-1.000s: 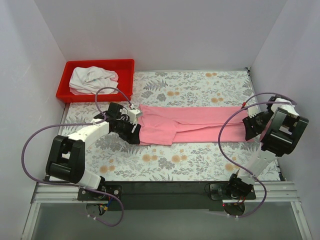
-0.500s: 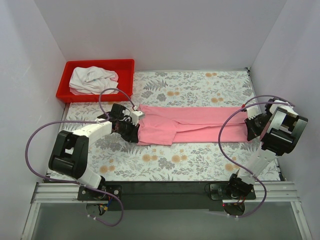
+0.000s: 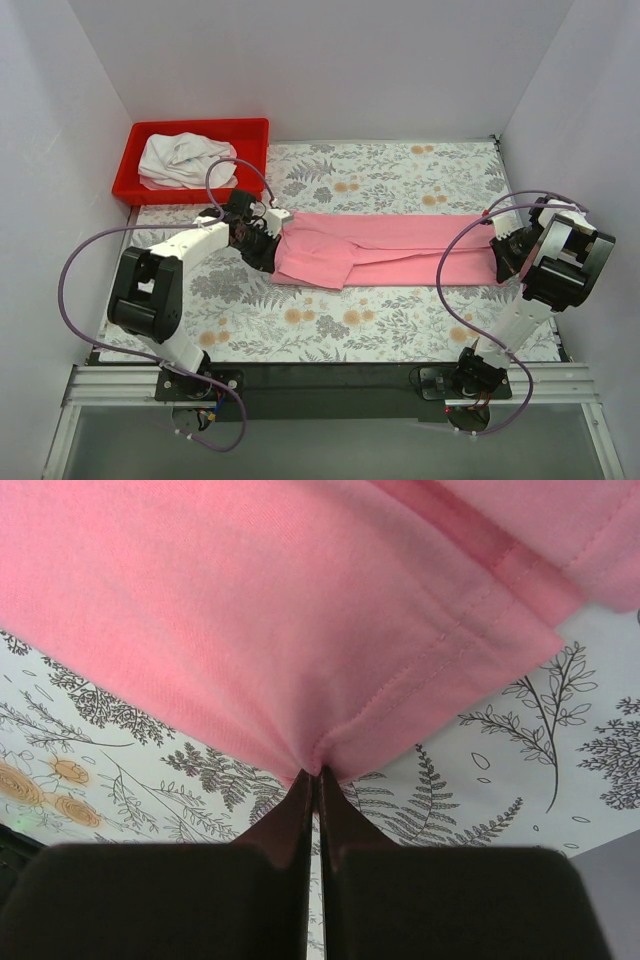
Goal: Fold and stack the t-shirts
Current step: Fold the tshirt
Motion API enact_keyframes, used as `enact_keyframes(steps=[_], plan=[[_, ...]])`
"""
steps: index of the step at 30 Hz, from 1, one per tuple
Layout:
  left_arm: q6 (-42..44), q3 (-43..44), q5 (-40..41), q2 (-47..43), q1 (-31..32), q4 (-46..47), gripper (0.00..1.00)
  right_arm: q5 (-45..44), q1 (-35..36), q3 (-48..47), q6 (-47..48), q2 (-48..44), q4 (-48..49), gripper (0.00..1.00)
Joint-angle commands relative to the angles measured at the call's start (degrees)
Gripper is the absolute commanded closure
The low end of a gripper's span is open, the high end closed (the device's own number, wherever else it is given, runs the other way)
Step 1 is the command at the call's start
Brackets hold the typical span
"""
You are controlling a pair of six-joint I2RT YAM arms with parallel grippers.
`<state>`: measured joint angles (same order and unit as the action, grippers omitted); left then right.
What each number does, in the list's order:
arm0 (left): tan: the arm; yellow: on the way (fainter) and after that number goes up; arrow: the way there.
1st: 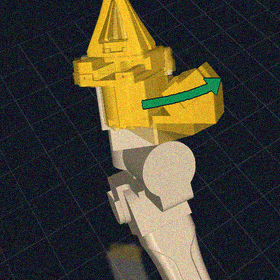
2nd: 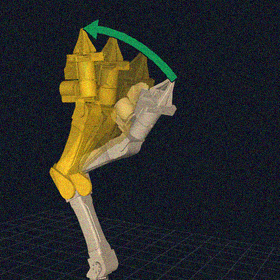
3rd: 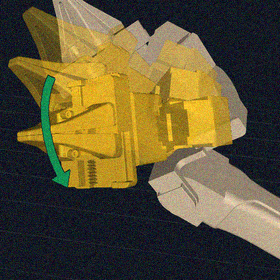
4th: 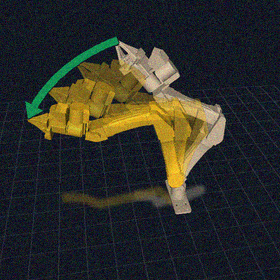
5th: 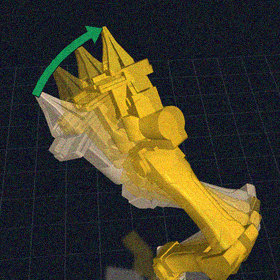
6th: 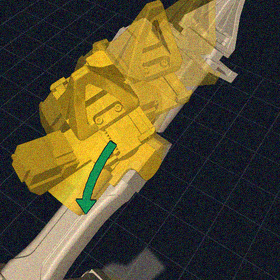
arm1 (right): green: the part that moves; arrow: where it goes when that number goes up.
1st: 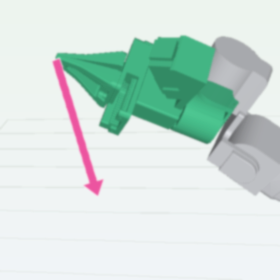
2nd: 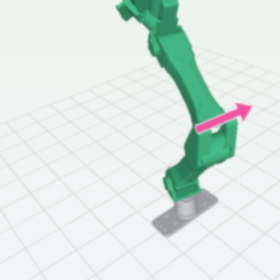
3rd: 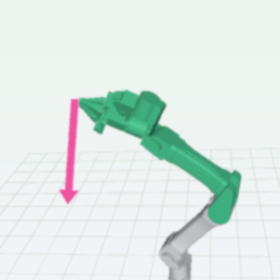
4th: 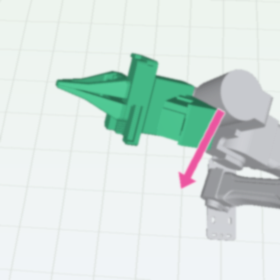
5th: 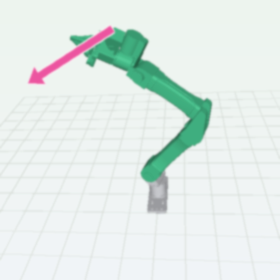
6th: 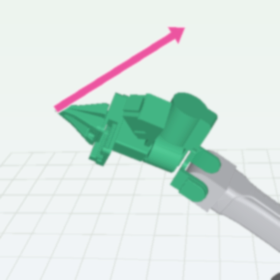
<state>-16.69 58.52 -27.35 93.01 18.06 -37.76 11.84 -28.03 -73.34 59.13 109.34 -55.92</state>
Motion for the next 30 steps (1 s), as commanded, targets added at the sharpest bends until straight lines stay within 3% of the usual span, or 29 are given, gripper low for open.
enact_keyframes(steps=[1,8,10,11,16,21,24,27,29,30], plan=[[-0.09,2.21,3.0,3.22,0.04,-1.44,1.0,-3.31,-0.18,-0.58,1.86,-0.62,1.43,0.99],[-0.71,1.68,5.38,7.18,0.04,0.84,1.0,-3.49,-0.01,0.65,2.39,-2.72,1.17,0.96],[-1.33,1.86,5.56,6.75,0.13,0.76,1.0,-3.31,-0.01,1.01,2.39,-4.65,1.08,0.86],[-1.59,2.12,4.6,5.7,0.04,0.15,1.0,-3.05,-0.01,1.01,2.39,-5.62,0.64,0.73],[-2.91,2.56,1.43,-0.98,-0.4,-2.4,0.77,2.65,-0.01,-3.03,1.43,-12.65,-3.23,0.48],[-6.51,1.86,-4.26,-8.98,-0.75,-4.17,0.74,10.74,2.36,-8.04,-4.02,-17.22,-5.42,0.47],[-11.6,-0.06,-10.5,-12.32,-0.75,-3.21,0.72,16.71,8.41,-6.03,-10.25,-20.03,-5.16,0.51],[-18.36,-2.88,-13.33,-14.0,-0.49,1.27,0.71,24.71,17.02,-0.24,-22.44,-22.5,0.26,0.55],[-22.41,-6.22,-13.52,-14.26,-0.31,5.4,0.69,27.96,24.23,6.08,-29.22,-23.81,9.83,0.55],[-23.38,-7.1,-13.6,-14.18,-0.05,6.55,0.66,29.46,29.65,8.11,-37.26,-25.21,13.61,0.55]])
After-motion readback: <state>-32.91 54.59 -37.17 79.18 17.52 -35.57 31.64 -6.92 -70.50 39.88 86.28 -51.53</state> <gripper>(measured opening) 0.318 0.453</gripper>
